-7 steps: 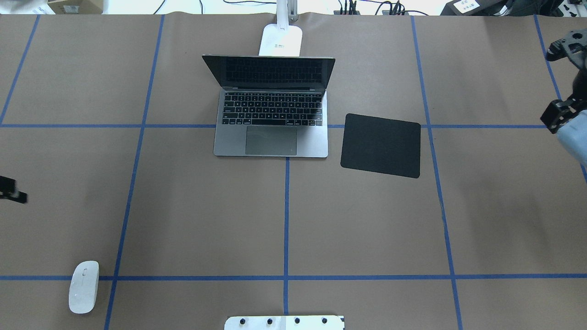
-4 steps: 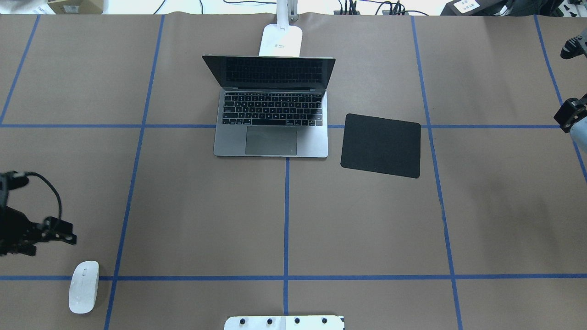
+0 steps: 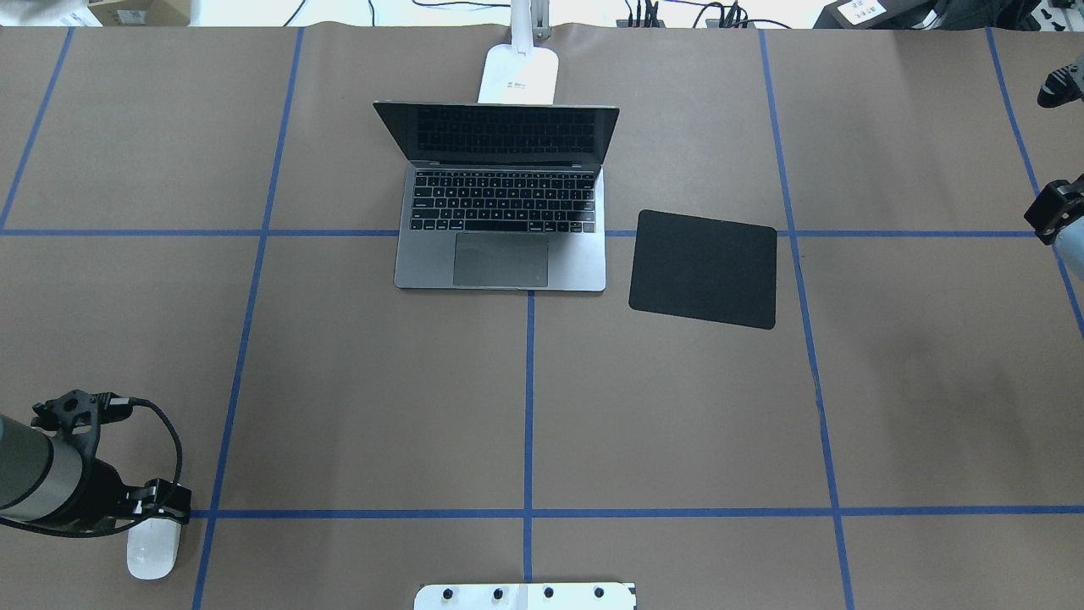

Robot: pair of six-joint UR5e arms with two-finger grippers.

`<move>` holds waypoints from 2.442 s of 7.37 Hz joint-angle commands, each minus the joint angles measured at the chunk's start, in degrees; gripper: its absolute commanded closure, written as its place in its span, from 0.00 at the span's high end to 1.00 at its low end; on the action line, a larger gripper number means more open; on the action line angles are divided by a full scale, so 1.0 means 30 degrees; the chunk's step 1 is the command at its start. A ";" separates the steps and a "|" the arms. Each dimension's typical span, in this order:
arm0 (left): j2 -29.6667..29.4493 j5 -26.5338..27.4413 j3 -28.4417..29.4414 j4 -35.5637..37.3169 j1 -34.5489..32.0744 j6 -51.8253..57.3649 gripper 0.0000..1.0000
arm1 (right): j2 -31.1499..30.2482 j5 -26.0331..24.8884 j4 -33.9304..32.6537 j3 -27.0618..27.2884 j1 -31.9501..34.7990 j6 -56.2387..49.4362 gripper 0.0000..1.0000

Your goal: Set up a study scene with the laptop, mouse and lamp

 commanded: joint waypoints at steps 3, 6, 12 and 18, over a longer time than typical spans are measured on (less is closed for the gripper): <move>0.0003 0.0472 -0.0078 0.0002 0.0739 0.0059 0.11 | 0.0045 0.0000 -0.0008 -0.0088 -0.0014 0.0000 1.00; 0.0061 -0.0749 -0.0892 0.0089 0.0360 0.0177 0.00 | 0.0103 0.0116 -0.0008 -0.0176 -0.0014 0.0000 1.00; -1.2674 0.1168 0.0320 0.8123 -0.2396 0.0206 0.00 | -0.0014 0.1666 -0.0037 -0.0351 0.0016 0.0292 1.00; -2.1342 0.4570 0.7060 0.8615 -0.2280 0.0676 0.00 | -0.0101 0.4745 -0.0417 0.0115 0.0191 0.0730 1.00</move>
